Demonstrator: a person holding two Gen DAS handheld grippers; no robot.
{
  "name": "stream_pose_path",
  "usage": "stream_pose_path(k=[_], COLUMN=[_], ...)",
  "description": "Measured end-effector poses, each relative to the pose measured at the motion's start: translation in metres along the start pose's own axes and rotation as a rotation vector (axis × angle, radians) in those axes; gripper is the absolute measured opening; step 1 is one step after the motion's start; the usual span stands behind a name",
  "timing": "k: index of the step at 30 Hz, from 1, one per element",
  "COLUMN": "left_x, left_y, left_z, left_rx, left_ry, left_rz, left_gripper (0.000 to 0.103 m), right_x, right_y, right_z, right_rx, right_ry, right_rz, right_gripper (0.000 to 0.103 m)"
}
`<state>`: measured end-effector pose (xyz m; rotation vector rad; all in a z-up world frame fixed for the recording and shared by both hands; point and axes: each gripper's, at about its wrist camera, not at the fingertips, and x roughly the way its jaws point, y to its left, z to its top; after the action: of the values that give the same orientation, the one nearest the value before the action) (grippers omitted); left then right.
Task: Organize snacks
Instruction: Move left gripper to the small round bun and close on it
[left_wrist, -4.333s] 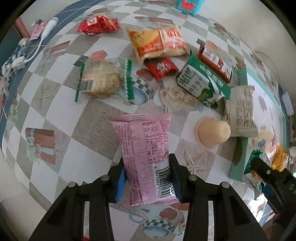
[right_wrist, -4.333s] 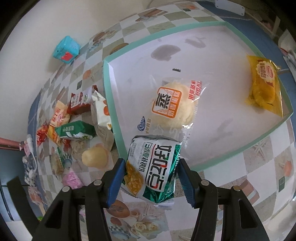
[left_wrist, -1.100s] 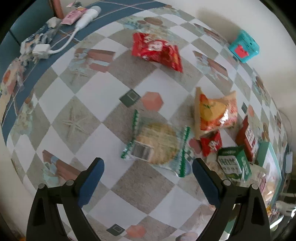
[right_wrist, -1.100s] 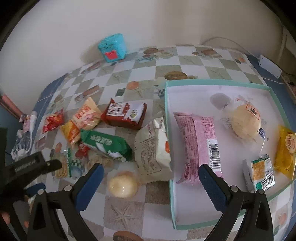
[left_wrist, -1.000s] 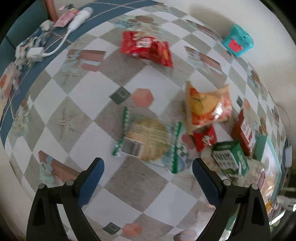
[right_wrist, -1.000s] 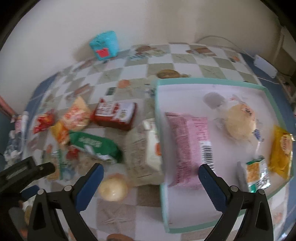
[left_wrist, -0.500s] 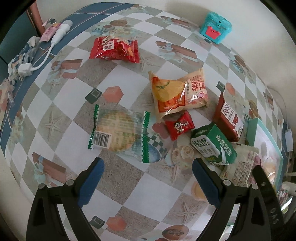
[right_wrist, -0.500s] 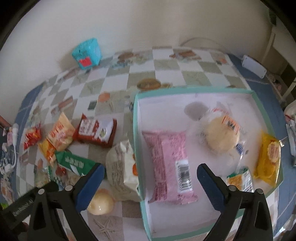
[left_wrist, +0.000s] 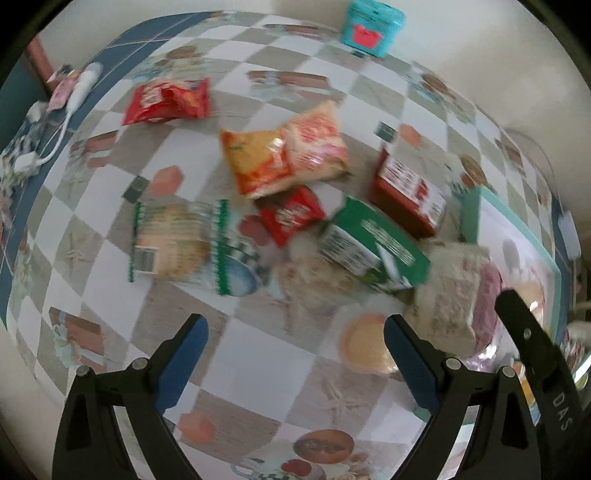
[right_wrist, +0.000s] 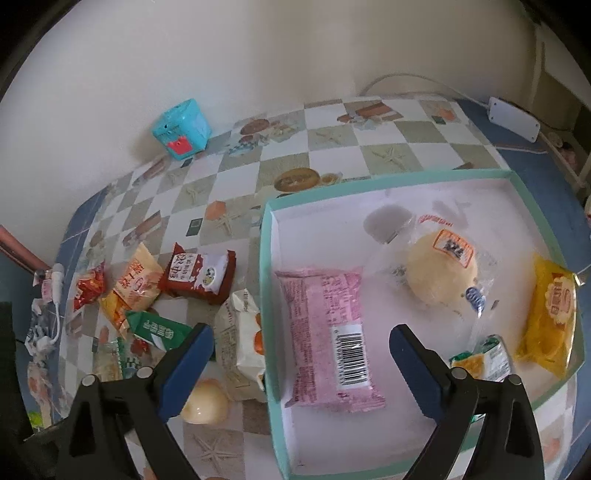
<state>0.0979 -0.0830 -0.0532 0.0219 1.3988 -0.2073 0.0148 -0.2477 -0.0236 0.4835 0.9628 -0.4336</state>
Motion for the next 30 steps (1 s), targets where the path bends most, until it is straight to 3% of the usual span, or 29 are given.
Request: stream_pose_path(k=[7,18,21,23,28,30], left_x=[0.007,0.019,0.020,0.022,0.026,0.027], left_y=[-0.028,-0.075,-0.087,-0.092,-0.096,-0.094], left_z=[-0.011,-0.027,-0.030,-0.030,-0.033,-0.033], left_rx=[0.077,0.173,0.187,0.196,0.210,0.209], left_ry=[0.012,0.031,0.036,0.035,0.057,0.057], left_rz=[0.024,0.050,0.063,0.064,0.016,0.010], left_gripper=[0.096,0.095,0.081,0.065,0.038,0.036], right_x=[-0.004,-0.003,-0.004,-0.004,-0.004,-0.004], right_y=[-0.010,-0.019,-0.020,-0.020,-0.015,-0.012], right_z=[0.002,0.004,0.003,0.004,0.004,0.003], right_rx=[0.044,0.059,0.067,0.069,0.055,0.042], right_ry=[0.002,0.020,0.021,0.021,0.017,0.015], right_rz=[0.042,-0.050,-0.058,-0.062,-0.070,-0.071], right_gripper=[0.101,0.100,0.100,0.100,0.100,0.100])
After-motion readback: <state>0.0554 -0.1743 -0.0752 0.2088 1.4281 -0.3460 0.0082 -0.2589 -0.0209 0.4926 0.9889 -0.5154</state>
